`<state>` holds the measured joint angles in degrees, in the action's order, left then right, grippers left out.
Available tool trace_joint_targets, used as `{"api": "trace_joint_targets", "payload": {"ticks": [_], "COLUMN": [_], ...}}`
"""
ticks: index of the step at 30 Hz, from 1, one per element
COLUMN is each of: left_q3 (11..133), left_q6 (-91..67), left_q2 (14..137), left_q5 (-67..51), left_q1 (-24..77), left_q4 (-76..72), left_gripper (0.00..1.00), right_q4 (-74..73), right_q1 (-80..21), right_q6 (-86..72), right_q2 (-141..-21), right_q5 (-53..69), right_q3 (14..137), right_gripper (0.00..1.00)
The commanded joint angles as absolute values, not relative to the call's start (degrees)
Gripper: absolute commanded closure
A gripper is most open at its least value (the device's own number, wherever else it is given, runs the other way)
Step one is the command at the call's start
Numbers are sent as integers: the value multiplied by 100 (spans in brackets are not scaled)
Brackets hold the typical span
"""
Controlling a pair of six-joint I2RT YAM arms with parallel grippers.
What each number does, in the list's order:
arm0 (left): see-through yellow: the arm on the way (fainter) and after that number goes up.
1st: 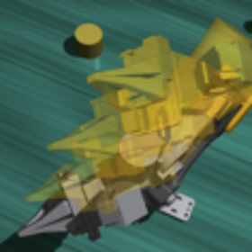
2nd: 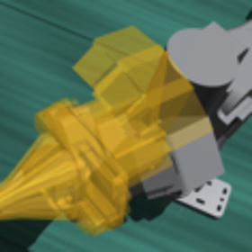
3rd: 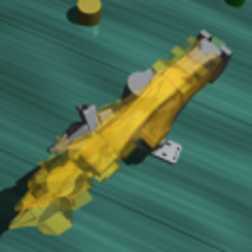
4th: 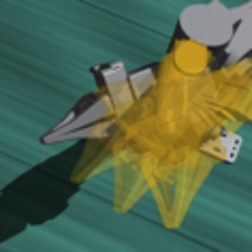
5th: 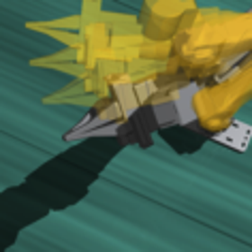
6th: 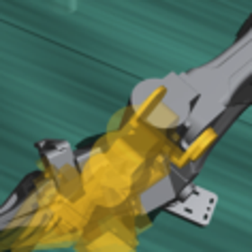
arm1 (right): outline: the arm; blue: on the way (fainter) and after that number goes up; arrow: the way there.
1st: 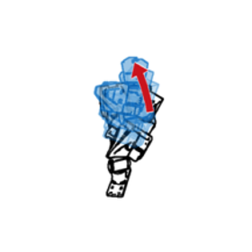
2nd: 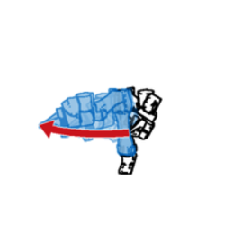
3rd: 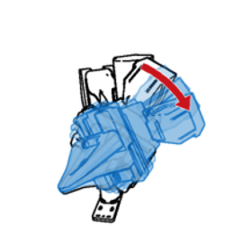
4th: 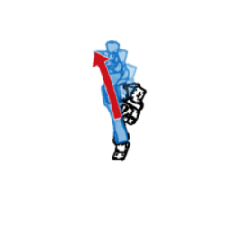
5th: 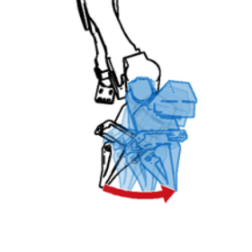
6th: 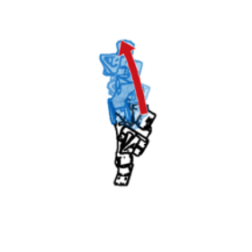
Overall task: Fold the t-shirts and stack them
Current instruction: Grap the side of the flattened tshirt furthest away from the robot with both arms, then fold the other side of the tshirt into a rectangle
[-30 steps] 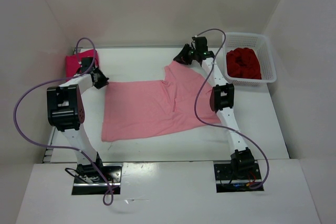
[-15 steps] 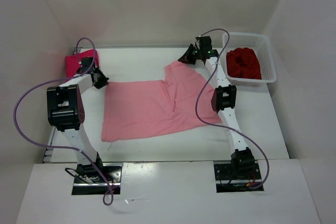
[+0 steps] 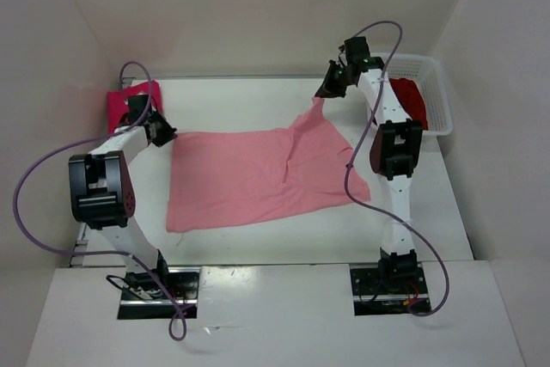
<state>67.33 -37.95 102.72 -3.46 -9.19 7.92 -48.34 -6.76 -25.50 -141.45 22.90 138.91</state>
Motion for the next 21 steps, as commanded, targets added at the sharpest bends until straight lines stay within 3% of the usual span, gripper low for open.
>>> {"api": "trace_joint_targets", "payload": {"ticks": [1, 13, 21], "left_q3": [6557, 5230, 4422], "left_q6": [-3858, -3858, -3998], "left_q2": [9686, 7763, 7251], "left_q5": [-527, -694, -1246], "left_q1": [-923, -1045, -1423], "left_q4": [746, 1282, 1591], "left_gripper": [100, 100, 100], "right_q4": [-4465, -3735, -4122], "right_q1": [-686, -571, -370], "right_q6": [-2338, -2575, -2628], "right_q2": [-12985, -9610, -8359], "right_q5": [1951, 1293, 800], "right_q3": [12887, 8407, 6613], "right_gripper": [100, 100, 100]}}
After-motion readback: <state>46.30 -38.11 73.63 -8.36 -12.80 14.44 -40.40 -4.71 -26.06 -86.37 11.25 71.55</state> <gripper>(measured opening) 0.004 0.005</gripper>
